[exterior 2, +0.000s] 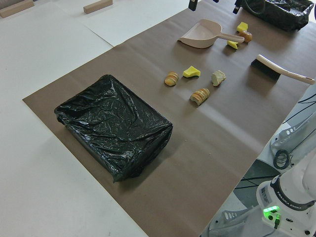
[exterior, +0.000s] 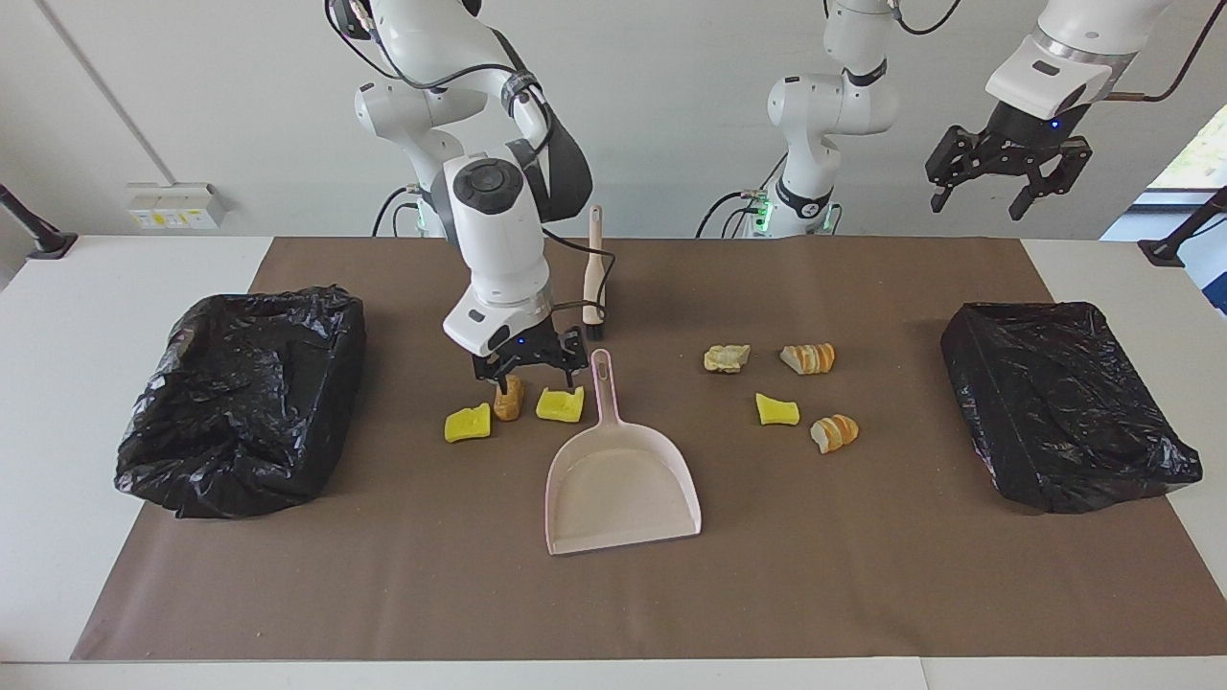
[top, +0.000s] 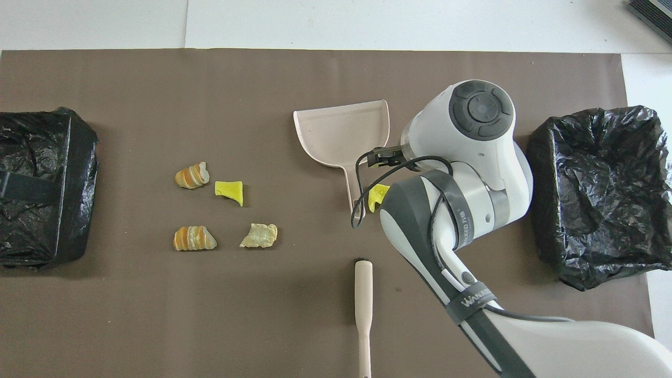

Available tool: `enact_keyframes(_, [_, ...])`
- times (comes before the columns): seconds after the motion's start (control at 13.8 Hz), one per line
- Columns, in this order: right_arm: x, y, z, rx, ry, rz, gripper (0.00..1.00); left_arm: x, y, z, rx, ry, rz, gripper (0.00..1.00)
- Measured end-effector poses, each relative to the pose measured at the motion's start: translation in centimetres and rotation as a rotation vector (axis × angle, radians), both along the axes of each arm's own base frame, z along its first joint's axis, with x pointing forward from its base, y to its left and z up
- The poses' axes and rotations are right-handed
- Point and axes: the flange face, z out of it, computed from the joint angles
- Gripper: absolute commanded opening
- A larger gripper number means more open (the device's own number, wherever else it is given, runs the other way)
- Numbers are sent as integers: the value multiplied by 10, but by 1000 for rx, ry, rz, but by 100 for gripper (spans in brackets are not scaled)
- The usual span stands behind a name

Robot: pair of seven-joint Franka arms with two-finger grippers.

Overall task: Sweep and dump trash in bin
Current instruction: 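Reach the right gripper to the beige dustpan handle and grasp it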

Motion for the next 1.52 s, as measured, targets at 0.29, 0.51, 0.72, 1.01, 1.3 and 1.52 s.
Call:
enact_keyframes(0.29, [-22,44,-37,-14,30,113,100,-2,-3,0,-2,0,-5,100])
enact_keyframes(0.51, [-44,79,-79,-18,30,177,100,-3,-6,0,-2,1,-12,100])
enact_keyframes(0.72, [-44,76,-87,-26,36,224,88,-4,-6,-1,-2,4,-13,100])
enact_keyframes(1.01, [-41,74,-87,-23,23,234,31,-5,-14,-1,-2,3,-27,100])
enact_keyframes(1.3, [-40,74,-87,-22,19,234,0,-5,-18,-1,-2,3,-35,100])
enact_keyframes(1.52, [-35,69,-82,-22,7,277,0,-7,-26,0,-1,1,-50,100])
